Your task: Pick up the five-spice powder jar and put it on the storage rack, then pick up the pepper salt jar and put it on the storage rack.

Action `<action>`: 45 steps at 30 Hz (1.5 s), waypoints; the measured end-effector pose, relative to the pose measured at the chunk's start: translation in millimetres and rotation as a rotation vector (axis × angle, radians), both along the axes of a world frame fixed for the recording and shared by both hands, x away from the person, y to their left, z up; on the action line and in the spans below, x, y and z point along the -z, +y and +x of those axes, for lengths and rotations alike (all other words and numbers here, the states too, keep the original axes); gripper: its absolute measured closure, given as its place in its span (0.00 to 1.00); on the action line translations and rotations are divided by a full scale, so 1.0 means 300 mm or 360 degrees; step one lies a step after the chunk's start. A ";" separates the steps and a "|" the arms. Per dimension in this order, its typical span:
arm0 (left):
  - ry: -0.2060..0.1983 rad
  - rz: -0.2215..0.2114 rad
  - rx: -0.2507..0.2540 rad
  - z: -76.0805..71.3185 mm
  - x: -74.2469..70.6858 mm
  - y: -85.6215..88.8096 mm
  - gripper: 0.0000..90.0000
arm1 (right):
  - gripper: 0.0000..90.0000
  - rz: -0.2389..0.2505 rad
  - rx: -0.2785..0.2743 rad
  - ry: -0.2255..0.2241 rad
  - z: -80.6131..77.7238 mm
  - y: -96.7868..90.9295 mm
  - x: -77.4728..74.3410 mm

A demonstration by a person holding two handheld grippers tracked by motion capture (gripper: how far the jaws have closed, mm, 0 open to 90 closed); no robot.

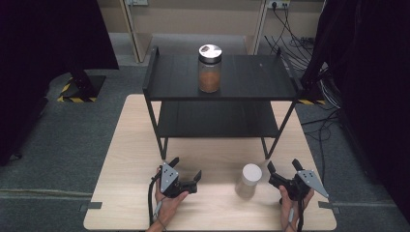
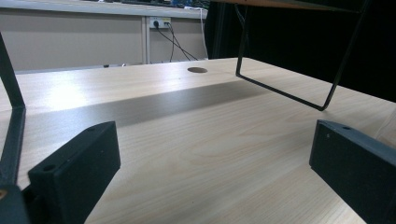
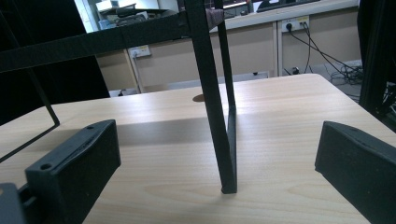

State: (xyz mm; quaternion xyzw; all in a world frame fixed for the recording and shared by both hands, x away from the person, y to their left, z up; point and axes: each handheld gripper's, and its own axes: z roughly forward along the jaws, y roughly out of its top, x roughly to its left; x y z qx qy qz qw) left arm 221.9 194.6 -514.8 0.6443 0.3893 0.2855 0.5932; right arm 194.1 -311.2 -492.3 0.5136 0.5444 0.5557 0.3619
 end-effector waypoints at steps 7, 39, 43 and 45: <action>-0.0027 0.0038 0.0017 -0.003 0.000 -0.008 0.01 | 0.00 0.0012 -0.0010 0.0008 0.006 -0.004 0.003; -0.0041 0.0062 0.0043 -0.001 -0.001 -0.011 0.01 | 0.00 0.0021 -0.0019 -0.0021 -0.003 -0.005 0.002; -0.0039 0.0060 0.0044 0.000 -0.001 -0.010 0.01 | 0.00 0.0057 -0.0034 -0.0052 -0.010 -0.026 0.003; -0.0038 0.0058 0.0044 0.000 -0.001 -0.010 0.01 | 0.00 0.0054 -0.0038 -0.0065 -0.015 -0.032 0.000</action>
